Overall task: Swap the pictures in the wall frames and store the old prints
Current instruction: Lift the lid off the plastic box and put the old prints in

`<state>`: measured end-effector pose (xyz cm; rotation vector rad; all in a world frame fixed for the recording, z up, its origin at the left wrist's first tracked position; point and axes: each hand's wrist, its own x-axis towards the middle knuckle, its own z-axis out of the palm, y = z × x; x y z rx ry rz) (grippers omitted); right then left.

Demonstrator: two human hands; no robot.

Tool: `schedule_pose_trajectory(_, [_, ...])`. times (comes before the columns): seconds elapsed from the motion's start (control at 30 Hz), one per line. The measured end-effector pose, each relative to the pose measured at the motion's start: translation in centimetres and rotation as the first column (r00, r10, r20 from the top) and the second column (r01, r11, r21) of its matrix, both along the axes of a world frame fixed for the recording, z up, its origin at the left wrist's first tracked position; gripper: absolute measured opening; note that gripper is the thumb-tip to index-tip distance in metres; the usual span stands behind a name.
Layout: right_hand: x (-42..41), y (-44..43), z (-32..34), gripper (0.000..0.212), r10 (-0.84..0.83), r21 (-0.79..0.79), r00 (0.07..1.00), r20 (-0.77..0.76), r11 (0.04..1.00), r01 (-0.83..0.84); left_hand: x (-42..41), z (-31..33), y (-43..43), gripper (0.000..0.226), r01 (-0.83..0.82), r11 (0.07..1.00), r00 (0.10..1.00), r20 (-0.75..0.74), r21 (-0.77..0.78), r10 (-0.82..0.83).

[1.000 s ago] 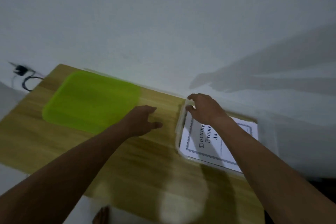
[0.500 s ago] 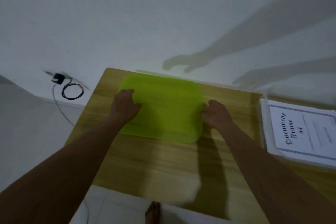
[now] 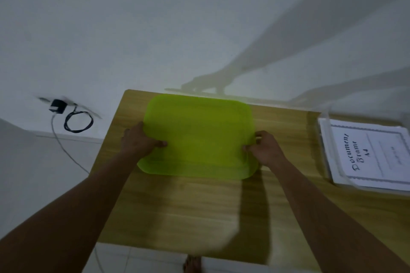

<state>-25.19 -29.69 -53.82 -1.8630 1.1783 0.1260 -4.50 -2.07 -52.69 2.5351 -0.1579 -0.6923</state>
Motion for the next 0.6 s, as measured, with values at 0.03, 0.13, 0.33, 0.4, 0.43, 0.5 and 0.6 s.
schedule_pose_trajectory(0.03, [-0.3,-0.2,0.3,0.063,-0.025,0.019,1.000,0.015,0.999,0.025,-0.3,0.8,0.0,0.115,0.001,1.000,1.000,0.000,-0.026,-0.001])
schedule_pose_trajectory(0.13, [-1.7,-1.0,2.2,0.065,-0.064,0.059,0.997,0.039,0.996,0.062,-1.7,2.8,-0.5,0.106,-0.021,0.991,1.000,-0.026,-0.130,0.018])
schedule_pose_trajectory(0.33, [-6.1,-4.3,7.2,0.085,-0.018,0.056,0.996,0.092,0.998,0.013,-4.4,6.6,-3.2,0.118,0.004,0.962,0.995,-0.095,-0.273,-0.031])
schedule_pose_trajectory(0.4, [-7.9,-5.7,8.8,0.082,-0.017,0.056,0.993,0.117,0.998,0.011,-5.7,8.0,-4.7,0.126,-0.008,0.951,0.991,-0.128,-0.310,-0.033])
schedule_pose_trajectory(0.43, [-8.8,-6.4,9.5,0.079,-0.023,0.051,0.991,0.133,0.999,0.016,-6.7,8.9,-5.6,0.120,-0.007,0.947,0.990,-0.136,-0.321,-0.039])
schedule_pose_trajectory(0.5, [-11.0,-7.9,10.9,0.072,-0.046,0.054,0.987,0.153,0.998,0.038,-8.9,10.5,-7.6,0.098,-0.003,0.943,0.988,-0.149,-0.333,-0.050])
schedule_pose_trajectory(0.6, [-14.6,-11.1,12.2,0.072,-0.095,0.076,0.980,0.172,0.994,0.083,-12.1,11.0,-10.8,0.100,0.005,0.935,0.985,-0.159,-0.356,-0.066])
